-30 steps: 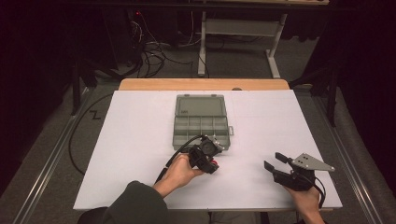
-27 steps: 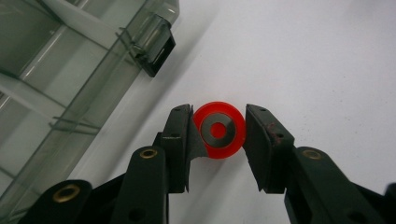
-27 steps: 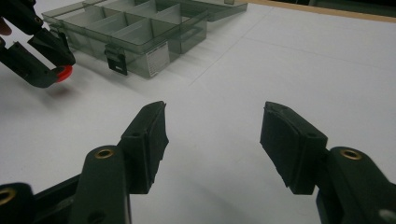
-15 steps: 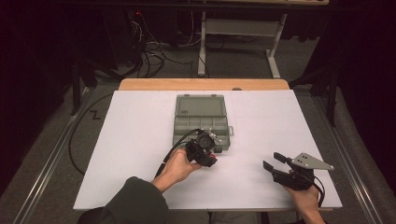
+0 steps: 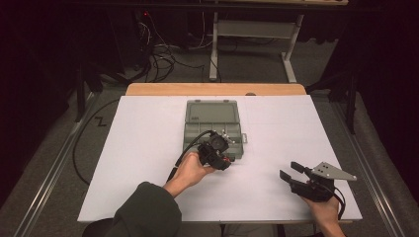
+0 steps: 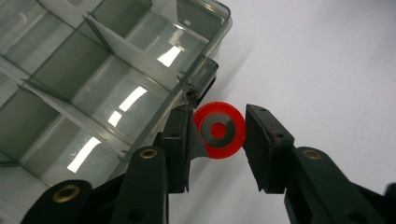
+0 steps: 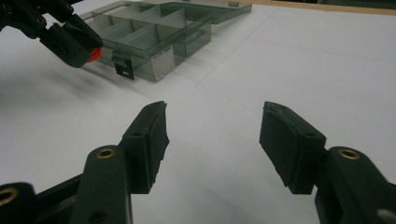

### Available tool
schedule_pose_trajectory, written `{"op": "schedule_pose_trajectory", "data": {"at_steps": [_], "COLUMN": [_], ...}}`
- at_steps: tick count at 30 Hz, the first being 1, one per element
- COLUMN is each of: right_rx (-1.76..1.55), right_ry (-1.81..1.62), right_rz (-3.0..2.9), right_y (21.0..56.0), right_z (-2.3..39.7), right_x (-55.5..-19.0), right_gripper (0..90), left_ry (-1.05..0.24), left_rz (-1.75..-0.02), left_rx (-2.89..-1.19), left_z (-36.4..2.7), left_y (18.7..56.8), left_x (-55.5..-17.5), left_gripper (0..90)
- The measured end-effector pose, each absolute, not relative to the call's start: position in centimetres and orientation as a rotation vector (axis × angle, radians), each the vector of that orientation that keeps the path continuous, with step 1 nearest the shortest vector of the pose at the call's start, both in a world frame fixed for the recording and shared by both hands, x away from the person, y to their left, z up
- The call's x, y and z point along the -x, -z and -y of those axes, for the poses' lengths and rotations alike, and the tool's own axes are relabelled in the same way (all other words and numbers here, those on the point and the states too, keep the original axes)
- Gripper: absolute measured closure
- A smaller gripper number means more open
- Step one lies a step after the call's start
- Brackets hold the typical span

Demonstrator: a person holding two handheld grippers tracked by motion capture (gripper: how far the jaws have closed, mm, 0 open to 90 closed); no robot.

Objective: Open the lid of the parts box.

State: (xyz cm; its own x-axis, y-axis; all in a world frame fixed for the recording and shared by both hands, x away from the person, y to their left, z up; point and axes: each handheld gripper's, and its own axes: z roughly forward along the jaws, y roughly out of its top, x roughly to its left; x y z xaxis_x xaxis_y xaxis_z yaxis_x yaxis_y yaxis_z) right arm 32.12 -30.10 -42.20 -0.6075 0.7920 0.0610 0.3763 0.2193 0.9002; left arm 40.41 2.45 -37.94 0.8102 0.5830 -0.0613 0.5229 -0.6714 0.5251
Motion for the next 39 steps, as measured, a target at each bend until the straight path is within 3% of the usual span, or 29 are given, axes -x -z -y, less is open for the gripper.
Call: {"op": "schedule_pose_trajectory", "data": {"at_steps": [39], "right_rx": [-1.080], "right_ry": [-1.355], "right_rz": [-2.070], "right_y": [42.1], "right_z": [30.1], "right_x": [-32.0], "right_gripper": [43.8], "left_ry": [-0.196], "left_rz": [-0.888], "left_rx": [-2.384], "left_z": [-4.1], "left_y": [36.0], "left_x": [-43.2], "left_gripper": [62.1]}}
